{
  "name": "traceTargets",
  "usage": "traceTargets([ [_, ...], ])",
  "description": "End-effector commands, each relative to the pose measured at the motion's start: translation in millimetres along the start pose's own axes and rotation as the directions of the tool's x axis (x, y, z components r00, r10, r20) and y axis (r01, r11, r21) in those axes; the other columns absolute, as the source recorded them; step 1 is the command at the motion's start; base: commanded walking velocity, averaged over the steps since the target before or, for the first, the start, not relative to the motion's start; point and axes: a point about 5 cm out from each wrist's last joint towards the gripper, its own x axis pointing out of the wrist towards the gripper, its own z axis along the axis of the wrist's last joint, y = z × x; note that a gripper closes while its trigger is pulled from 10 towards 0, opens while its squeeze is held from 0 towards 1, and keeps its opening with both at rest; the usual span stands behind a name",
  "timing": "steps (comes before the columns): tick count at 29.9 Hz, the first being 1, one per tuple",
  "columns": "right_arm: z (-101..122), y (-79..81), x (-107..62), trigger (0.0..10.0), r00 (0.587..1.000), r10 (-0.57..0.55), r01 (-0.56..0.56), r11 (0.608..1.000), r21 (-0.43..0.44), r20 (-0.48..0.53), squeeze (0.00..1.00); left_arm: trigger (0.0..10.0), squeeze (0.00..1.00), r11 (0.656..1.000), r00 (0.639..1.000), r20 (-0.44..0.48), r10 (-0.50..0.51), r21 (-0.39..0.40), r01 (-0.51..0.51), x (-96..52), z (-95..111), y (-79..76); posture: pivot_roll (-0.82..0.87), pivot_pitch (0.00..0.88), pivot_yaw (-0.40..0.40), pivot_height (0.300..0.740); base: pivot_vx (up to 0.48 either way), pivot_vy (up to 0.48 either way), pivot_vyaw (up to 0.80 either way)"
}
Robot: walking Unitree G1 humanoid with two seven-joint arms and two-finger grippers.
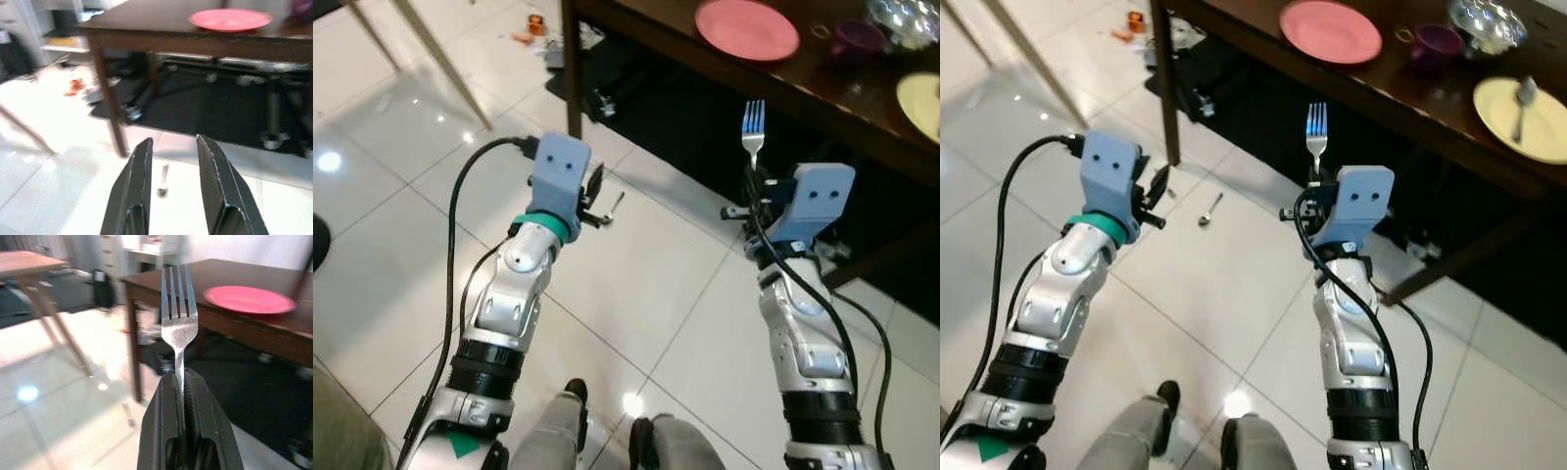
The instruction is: Setting the table
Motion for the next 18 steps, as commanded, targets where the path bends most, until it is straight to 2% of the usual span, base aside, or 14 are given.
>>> traceTargets([
  [1, -4.4, -2.6, -3.1, 10.0, 1.0, -0.01, 0.011, 1.0, 0.009, -0.02, 0.0, 10.0, 0.0, 1.0, 1.0, -0.029, -0.009, -0.007, 0.009, -1.7, -6.6, -2.8, 0.09, 0.114, -0.012, 0.74, 0.0, 0.0, 0.8],
  [18, -1.0, -5.0, -2.0, 10.0, 1.0, -0.027, 0.027, 0.999, 0.036, -0.009, 0.0, 10.0, 0.0, 1.0, 0.999, -0.031, 0.023, -0.007, -0.023, -1.4, -7.5, 0.8, 0.09, 0.115, -0.014, 0.74, 0.0, 0.0, 0.8],
])
